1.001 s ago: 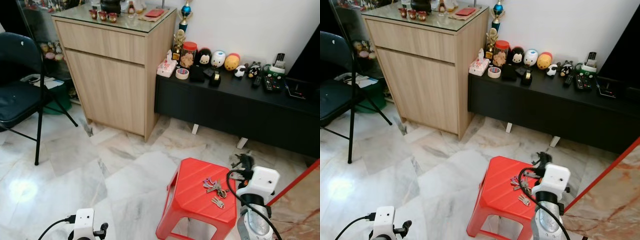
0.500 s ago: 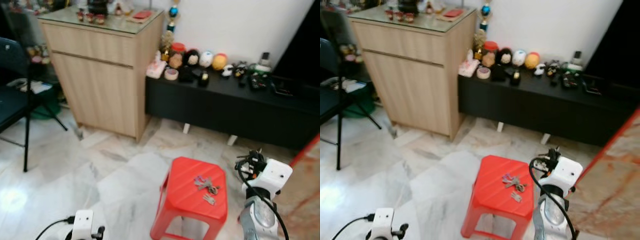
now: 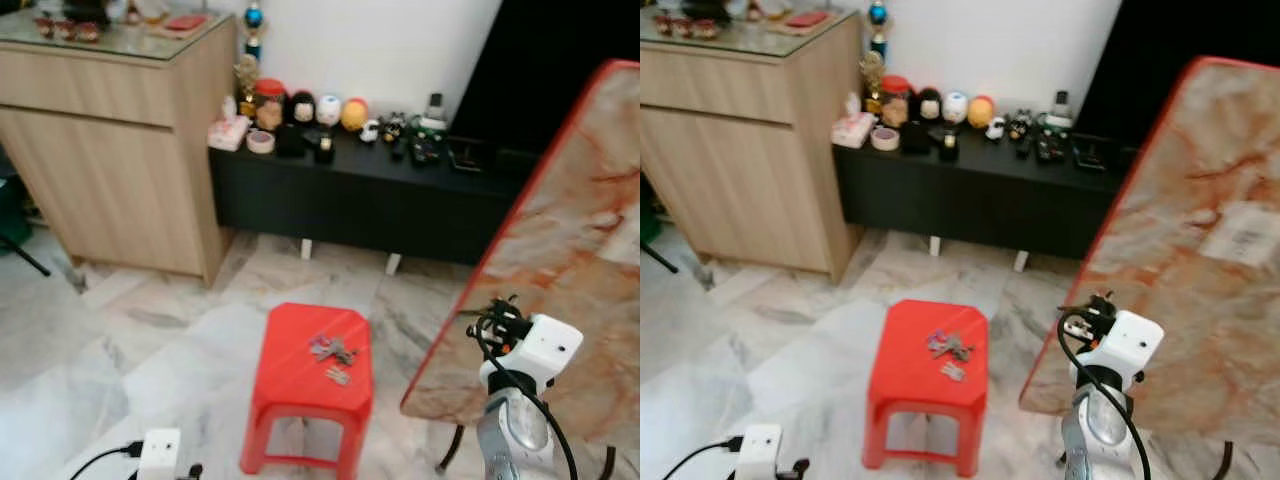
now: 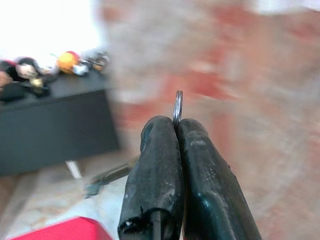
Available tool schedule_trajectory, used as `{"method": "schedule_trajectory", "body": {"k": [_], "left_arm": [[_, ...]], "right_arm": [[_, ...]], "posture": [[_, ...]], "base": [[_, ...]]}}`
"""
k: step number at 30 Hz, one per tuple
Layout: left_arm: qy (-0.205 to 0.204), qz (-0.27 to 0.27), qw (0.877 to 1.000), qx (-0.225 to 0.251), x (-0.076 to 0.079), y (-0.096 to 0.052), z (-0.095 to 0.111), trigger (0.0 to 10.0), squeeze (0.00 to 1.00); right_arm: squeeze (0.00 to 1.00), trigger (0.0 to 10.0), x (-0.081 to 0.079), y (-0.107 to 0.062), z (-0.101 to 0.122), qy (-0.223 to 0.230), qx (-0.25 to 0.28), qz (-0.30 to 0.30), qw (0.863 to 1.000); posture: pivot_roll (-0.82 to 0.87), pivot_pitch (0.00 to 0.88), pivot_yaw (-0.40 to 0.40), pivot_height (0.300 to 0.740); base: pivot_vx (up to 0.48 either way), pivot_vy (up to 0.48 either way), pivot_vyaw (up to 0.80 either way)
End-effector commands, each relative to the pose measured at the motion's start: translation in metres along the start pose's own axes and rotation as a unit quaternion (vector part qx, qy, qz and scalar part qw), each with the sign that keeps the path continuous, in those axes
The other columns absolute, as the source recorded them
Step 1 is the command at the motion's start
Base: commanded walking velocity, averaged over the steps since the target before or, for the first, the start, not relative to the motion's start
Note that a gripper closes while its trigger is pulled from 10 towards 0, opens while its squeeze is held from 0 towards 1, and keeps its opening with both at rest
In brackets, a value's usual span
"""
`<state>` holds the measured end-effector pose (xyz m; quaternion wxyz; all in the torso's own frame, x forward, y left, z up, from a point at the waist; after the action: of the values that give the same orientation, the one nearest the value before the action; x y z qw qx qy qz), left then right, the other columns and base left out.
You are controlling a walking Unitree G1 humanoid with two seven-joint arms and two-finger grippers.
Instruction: Hang keys on a hook
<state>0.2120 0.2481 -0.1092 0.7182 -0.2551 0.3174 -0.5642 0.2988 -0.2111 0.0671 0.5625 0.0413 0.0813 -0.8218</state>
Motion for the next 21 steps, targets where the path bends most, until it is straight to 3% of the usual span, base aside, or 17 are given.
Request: {"method": "schedule_trajectory", "body": {"k": [1, 8, 21], "left_arm": [[0.001, -0.008, 1.000, -0.011, 0.007, -0.001, -0.007, 10.0, 0.00], [0.000, -0.011, 1.000, -0.012, 0.009, -0.001, -0.005, 10.0, 0.00], [-0.008, -0.013, 1.000, -0.013, 0.012, 0.000, -0.005, 10.0, 0.00]], "right_arm": [[0.00, 10.0, -0.006, -0.002, 0.002, 0.019, 0.000, -0.004, 1.000], [0.00, 10.0, -0.012, 0.006, 0.015, 0.029, 0.014, -0.002, 0.999], [0.00, 10.0, -0.018, 0.026, 0.035, 0.035, 0.039, -0.003, 0.999]], "posture": [[0.08, 0.000, -0.108, 0.740], [0.08, 0.000, -0.107, 0.740], [0.08, 0.000, -0.112, 0.740]], "base": [[0.000, -0.409, 0.00], [0.000, -0.375, 0.00], [0.000, 0.000, 0.00]]}}
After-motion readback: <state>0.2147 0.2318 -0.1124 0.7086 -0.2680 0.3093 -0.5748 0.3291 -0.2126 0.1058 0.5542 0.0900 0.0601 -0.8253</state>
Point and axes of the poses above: a point about 5 cm out from each wrist's last joint towards the gripper, its own y axis pointing out of the wrist towards the gripper, its own z axis along the axis of the wrist's last joint, x = y × z, the point moved 5 cm from there along y, pointing out of the wrist towards the gripper, and after that the axes turned 3 degrees about -y, right-handed, at the moved point
